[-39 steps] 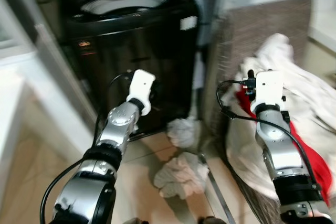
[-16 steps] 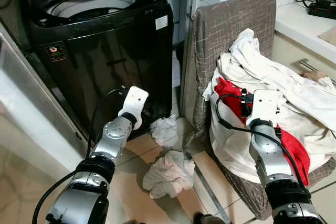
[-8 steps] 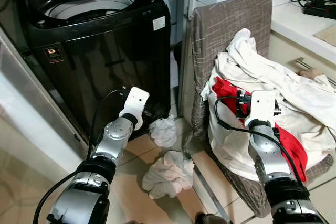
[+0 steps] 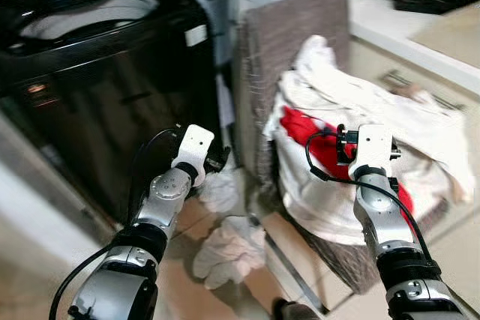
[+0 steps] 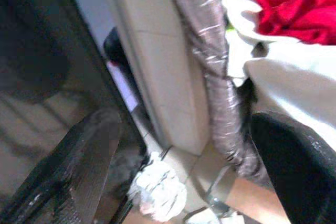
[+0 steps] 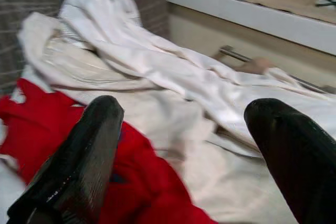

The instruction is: Clothes washing

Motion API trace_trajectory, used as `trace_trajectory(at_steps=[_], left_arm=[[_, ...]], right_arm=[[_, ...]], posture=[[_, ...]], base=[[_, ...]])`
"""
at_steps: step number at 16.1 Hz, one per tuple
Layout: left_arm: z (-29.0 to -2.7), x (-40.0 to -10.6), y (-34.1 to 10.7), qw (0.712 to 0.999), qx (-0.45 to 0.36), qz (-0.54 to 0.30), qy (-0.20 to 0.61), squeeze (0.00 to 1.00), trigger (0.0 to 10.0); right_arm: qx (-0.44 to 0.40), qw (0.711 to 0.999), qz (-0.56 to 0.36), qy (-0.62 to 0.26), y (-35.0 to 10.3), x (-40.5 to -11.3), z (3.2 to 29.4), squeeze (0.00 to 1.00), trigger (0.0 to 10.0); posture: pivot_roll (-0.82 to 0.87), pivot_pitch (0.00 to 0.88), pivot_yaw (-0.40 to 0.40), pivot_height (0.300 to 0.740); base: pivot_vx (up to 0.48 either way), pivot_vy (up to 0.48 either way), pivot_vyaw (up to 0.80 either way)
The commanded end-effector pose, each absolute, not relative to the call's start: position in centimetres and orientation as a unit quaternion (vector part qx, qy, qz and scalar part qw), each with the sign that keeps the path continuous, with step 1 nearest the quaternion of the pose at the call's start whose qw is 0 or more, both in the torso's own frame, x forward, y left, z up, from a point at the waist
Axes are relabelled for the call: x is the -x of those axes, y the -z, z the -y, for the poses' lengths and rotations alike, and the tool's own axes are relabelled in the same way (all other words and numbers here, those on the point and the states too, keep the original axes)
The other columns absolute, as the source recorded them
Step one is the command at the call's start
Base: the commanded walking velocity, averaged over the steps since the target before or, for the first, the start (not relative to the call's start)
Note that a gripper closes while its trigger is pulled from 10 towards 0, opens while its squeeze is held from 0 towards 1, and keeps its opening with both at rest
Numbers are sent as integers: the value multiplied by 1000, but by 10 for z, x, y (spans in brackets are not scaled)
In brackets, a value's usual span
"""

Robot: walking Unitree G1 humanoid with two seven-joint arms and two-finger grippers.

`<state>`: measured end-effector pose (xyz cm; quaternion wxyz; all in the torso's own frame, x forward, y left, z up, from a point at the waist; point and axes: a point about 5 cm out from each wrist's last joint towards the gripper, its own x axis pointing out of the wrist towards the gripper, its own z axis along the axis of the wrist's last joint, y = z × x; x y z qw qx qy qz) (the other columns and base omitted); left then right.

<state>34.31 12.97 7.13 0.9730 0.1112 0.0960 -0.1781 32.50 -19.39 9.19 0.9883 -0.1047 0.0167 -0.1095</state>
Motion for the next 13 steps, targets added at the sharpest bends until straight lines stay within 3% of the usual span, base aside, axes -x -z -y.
trace_trajectory(at_steps=[1, 13], left_arm=[[-131, -344, -74, 975, -106, -89, 177, 0, 10000], [-123, -346, -81, 973, -112, -61, 193, 0, 10000]], right_arm=[[100, 989, -17, 110, -90, -325, 195, 0, 10000], [79, 982, -13, 168, -85, -312, 217, 0, 10000]], posture=[[-192, 0, 48, 740], [-217, 0, 59, 740]], base=[[0, 0, -706], [0, 0, -729]])
